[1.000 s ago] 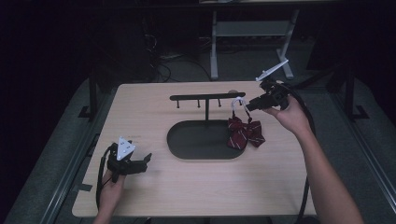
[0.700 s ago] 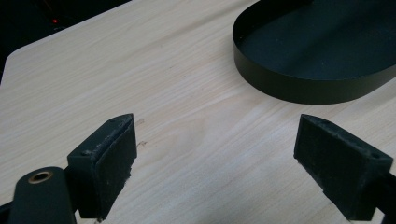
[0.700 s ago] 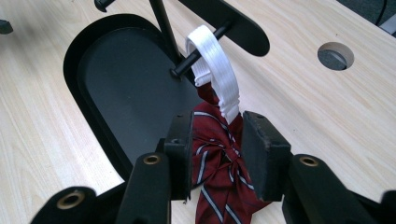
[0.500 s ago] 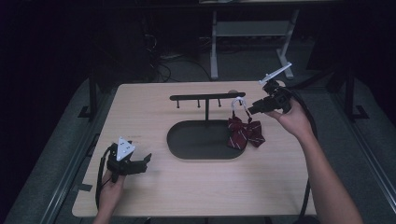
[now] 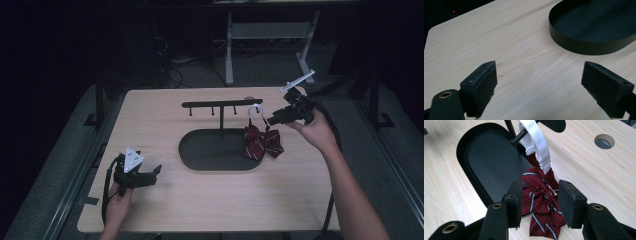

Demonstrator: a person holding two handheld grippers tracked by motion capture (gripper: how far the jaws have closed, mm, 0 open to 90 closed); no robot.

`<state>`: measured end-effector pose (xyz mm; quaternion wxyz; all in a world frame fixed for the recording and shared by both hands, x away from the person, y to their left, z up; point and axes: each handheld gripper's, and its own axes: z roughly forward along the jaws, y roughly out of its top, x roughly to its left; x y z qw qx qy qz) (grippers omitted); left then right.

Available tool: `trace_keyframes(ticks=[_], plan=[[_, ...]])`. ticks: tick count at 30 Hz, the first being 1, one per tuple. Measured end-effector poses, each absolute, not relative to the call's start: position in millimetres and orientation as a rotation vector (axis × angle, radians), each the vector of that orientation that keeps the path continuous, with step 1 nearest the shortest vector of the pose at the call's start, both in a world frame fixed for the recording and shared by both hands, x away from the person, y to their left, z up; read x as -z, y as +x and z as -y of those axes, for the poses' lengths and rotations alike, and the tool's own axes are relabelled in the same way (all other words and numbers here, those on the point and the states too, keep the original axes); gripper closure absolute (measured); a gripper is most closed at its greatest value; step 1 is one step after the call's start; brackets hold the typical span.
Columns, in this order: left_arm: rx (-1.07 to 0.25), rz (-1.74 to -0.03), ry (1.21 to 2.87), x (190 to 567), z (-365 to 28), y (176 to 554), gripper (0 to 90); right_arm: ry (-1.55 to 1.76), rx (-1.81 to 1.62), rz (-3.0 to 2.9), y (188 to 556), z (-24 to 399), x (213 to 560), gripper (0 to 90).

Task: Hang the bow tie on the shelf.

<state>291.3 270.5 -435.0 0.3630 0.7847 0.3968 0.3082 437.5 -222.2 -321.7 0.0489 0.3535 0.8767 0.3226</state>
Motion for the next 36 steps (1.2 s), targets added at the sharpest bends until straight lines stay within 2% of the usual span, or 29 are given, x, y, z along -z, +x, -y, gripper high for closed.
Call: trace_keyframes(ticks=[36], plan=[[-0.792,-1.026,2.016,435,-272,289,13.1,1.112,-0.964,-2.689,424,226,338,47.5]])
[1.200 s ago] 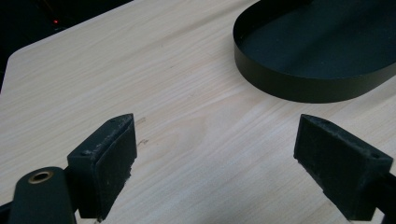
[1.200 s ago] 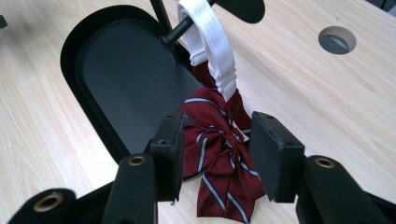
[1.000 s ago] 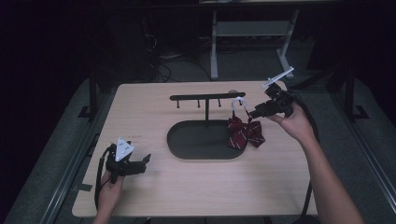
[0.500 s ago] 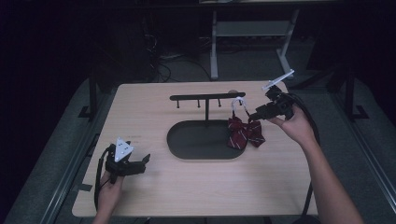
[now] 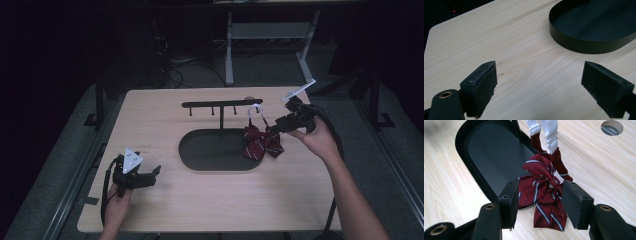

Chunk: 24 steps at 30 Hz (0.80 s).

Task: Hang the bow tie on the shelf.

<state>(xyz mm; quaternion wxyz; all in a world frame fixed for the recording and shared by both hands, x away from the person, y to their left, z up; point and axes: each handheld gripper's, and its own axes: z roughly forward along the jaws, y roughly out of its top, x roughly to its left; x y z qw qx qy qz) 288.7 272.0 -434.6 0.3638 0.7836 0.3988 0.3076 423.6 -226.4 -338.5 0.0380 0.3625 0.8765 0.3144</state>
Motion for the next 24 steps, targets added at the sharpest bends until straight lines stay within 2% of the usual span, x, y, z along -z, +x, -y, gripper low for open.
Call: trace_keyframes(ticks=[24], plan=[[-0.792,-1.030,2.018,434,-273,288,13.1,1.117,-0.951,-2.723,417,226,354,45.3]])
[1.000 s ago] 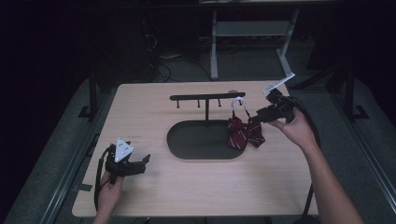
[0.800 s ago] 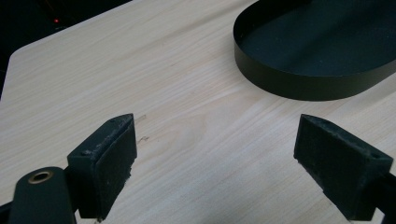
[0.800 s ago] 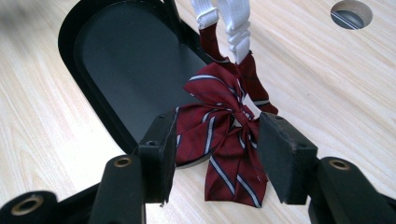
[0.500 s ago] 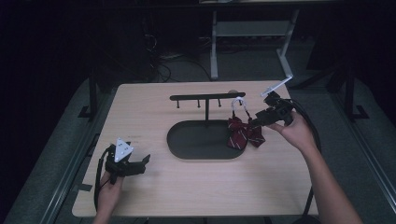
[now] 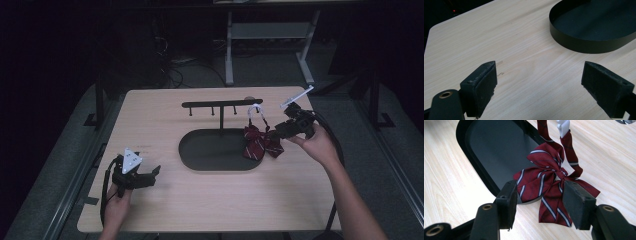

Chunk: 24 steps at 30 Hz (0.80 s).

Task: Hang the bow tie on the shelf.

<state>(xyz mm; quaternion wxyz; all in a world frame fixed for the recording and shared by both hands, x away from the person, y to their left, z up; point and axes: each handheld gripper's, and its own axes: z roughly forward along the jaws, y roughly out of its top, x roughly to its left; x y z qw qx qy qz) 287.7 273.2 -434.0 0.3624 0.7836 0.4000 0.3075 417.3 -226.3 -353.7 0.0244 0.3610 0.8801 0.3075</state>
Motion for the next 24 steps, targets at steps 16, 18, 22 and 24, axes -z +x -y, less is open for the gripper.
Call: trace_keyframes(ticks=[16,18,22,24], plan=[[-0.792,-1.029,2.020,434,-273,288,13.1,1.138,-0.953,-2.730,409,234,369,44.6],[-0.792,-1.028,2.020,434,-273,288,13.1,1.142,-0.955,-2.730,408,235,371,44.5],[-0.791,-1.031,2.017,434,-273,288,13.1,1.146,-0.950,-2.736,406,237,374,43.9],[-0.791,-1.032,2.015,434,-273,288,13.1,1.147,-0.947,-2.737,405,238,373,43.6]])
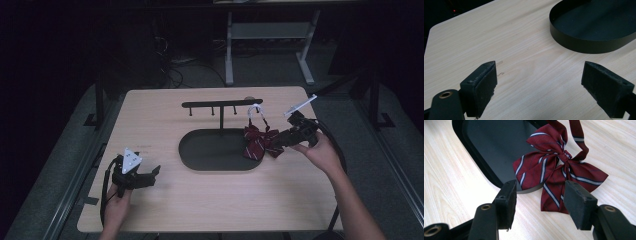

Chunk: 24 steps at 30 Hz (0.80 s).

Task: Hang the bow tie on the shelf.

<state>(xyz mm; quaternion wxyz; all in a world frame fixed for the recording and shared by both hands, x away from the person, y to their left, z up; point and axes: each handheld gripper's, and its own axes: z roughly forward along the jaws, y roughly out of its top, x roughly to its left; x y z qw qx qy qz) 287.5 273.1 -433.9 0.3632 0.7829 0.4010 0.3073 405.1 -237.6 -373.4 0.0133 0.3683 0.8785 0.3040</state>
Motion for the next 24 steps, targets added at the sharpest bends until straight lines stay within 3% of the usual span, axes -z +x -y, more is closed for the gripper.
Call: trace_keyframes(ticks=[24], plan=[[-0.792,-1.029,2.020,434,-273,287,13.1,1.165,-0.982,-2.730,389,248,388,43.0]])
